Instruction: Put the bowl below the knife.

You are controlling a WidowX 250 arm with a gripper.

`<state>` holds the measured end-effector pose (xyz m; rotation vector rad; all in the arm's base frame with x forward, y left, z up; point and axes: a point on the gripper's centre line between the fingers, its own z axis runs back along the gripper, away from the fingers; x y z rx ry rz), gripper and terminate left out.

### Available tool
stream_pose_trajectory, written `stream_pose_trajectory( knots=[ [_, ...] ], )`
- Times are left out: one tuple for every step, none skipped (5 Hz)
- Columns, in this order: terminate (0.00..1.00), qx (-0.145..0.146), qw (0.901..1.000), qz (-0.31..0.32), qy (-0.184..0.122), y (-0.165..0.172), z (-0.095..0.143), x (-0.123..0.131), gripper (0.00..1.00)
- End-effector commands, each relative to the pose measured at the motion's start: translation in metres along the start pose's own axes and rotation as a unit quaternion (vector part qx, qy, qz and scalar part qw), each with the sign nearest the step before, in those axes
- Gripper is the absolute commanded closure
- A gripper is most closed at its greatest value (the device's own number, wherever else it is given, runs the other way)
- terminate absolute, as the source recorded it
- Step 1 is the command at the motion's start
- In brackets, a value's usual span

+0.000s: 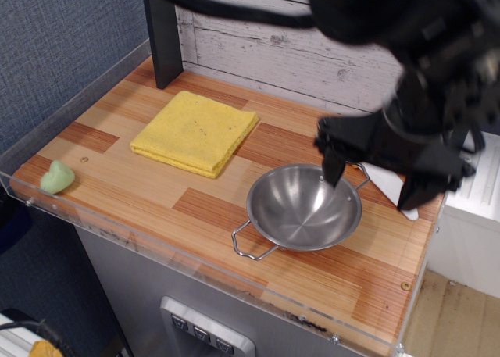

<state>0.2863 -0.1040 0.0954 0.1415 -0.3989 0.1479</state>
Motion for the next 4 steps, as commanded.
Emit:
stream_pose_trajectory(
  knots=[
    [0.00, -0.038, 0.9975, 0.041, -0.044, 0.0144, 0.0373, 0.0145, 0.00],
    [0.00, -0.038, 0.9975, 0.041, -0.044, 0.0144, 0.0373, 0.0145, 0.00],
    [0.00, -0.038, 0.9975, 0.041, -0.044, 0.0144, 0.0373, 0.0145, 0.00],
    [1.00, -0.038, 0.9975, 0.041, -0.044, 0.0144, 0.0373, 0.0145, 0.00]
  ],
)
